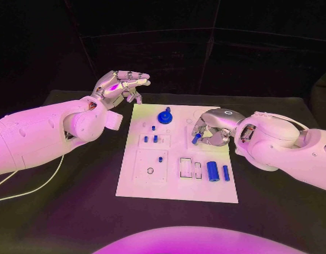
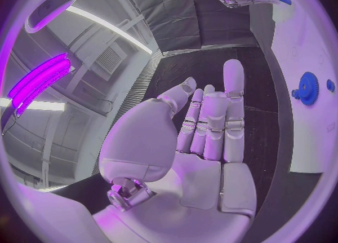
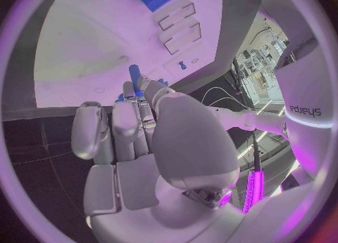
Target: Assemble the parts on the task board
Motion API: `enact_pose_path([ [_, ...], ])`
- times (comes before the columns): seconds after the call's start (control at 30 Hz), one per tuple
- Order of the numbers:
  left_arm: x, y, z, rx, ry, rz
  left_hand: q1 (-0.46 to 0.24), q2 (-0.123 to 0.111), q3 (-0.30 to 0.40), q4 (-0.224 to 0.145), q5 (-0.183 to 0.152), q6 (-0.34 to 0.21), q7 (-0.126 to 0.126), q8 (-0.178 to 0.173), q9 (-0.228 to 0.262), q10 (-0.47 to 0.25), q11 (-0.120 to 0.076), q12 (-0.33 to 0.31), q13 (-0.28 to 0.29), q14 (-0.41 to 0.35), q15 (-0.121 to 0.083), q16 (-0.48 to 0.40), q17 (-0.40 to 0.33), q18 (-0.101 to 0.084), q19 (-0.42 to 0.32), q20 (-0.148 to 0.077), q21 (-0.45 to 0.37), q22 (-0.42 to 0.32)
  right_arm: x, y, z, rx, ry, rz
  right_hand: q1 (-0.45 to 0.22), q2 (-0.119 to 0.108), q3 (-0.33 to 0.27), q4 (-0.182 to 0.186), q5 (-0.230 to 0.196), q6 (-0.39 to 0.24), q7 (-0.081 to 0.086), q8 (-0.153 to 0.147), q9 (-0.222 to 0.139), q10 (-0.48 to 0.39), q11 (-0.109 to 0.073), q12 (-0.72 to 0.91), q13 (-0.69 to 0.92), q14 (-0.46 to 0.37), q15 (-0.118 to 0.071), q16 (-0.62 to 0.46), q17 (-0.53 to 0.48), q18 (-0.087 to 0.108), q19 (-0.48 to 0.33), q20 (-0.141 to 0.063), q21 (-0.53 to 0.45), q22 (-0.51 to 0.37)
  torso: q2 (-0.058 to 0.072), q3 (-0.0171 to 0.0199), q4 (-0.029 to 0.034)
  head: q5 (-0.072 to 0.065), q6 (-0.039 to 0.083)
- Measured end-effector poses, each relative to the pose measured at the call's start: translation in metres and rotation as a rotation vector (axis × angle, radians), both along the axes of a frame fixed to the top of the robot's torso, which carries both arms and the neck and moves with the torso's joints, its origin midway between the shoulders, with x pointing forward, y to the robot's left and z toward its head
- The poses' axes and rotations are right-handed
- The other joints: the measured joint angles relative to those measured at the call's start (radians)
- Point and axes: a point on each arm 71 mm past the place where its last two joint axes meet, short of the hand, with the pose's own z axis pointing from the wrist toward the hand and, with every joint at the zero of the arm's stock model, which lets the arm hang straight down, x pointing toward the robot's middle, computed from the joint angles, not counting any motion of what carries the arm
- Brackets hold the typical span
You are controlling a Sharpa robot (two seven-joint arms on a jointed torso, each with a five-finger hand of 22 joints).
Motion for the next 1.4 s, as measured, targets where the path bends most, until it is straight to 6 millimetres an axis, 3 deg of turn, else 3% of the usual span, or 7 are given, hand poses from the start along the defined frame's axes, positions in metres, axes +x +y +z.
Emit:
enact_pose_path([
  [0.2, 0.0, 0.0, 0.0, 0.0, 0.001, 0.0, 0.0, 0.0, -0.003, -0.003, 0.0, -0.004, 0.004, 0.0, 0.0, -0.007, 0.0, 0.004, 0.0, 0.0, 0.0, 0.0, -0.001, 0.0, 0.0, 0.0, 0.0, -0.001, -0.01, 0.017, 0.007, 0.066, 0.004, 0.036, -0.005, -0.005, 0.014, 0.002, 0.001, -0.004, 0.004, -0.005, 0.0, 0.0, 0.0, -0.007, 0.0, 0.0, 0.0, 0.005, 0.002, 0.0, 0.003, 0.003, 0.0, 0.004, 0.0, 0.0005, 0.001, 0.007, 0.002],
  [0.4, 0.0, 0.0, 0.0, 0.001, 0.001, 0.001, 0.0, 0.0, -0.003, -0.003, 0.0, -0.004, 0.004, 0.0, 0.0, -0.007, 0.0, 0.004, 0.0, 0.0, 0.0, 0.0, -0.001, 0.0, 0.0, 0.0, 0.0, -0.001, -0.018, 0.061, 0.01, 0.133, 0.034, 0.125, -0.009, -0.009, 0.022, -0.001, 0.011, -0.006, 0.006, -0.005, -0.001, 0.0, 0.0, -0.013, 0.0, 0.0, 0.0, 0.005, -0.001, 0.0, 0.003, 0.003, 0.0, 0.004, 0.001, 0.0014, 0.0012, 0.024, 0.001],
  [0.63, 0.001, -0.001, 0.0, 0.001, 0.001, 0.0, 0.0, 0.0, -0.003, -0.003, 0.0, -0.004, 0.004, 0.0, 0.0, -0.007, 0.0, 0.004, 0.0, 0.0, 0.0, 0.0, -0.001, 0.0, 0.0, 0.0, 0.0, -0.001, -0.024, 0.096, 0.005, 0.162, 0.062, 0.2, -0.017, -0.009, 0.028, -0.001, 0.018, -0.007, 0.007, -0.01, -0.002, -0.004, 0.004, -0.016, 0.0, 0.0, 0.0, 0.005, -0.003, 0.0, 0.003, 0.003, 0.0, 0.003, 0.002, 0.0016, 0.0044, 0.042, -0.005],
  [0.93, 0.002, -0.005, -0.001, -0.001, 0.001, -0.005, 0.0, 0.0, -0.003, -0.003, 0.0, -0.004, 0.004, 0.0, 0.0, -0.007, 0.0, 0.004, 0.0, 0.0, 0.0, 0.0, -0.003, 0.0, 0.0, 0.0, 0.0, -0.001, -0.034, 0.121, -0.015, 0.143, 0.099, 0.273, -0.017, -0.009, 0.031, -0.004, 0.018, -0.008, 0.007, -0.011, -0.003, -0.004, 0.004, -0.02, 0.0, 0.0, 0.0, 0.005, -0.007, 0.0, 0.003, 0.003, 0.0, -0.001, 0.003, 0.0021, 0.0021, 0.062, -0.012],
  [1.4, 0.002, -0.007, -0.001, -0.002, 0.002, -0.01, 0.0, 0.0, -0.003, -0.003, 0.0, -0.004, 0.003, 0.0, 0.0, -0.007, 0.0, 0.004, 0.0, 0.0, 0.0, 0.0, -0.003, 0.0, 0.0, 0.0, 0.0, -0.001, -0.041, 0.134, -0.038, 0.063, 0.111, 0.333, -0.017, -0.009, 0.031, -0.004, 0.022, -0.008, 0.007, -0.013, -0.004, -0.004, 0.004, -0.02, 0.0, 0.0, 0.0, 0.005, -0.009, 0.0, 0.003, 0.003, 0.0, -0.002, 0.003, 0.0026, 0.0041, 0.069, -0.022],
])
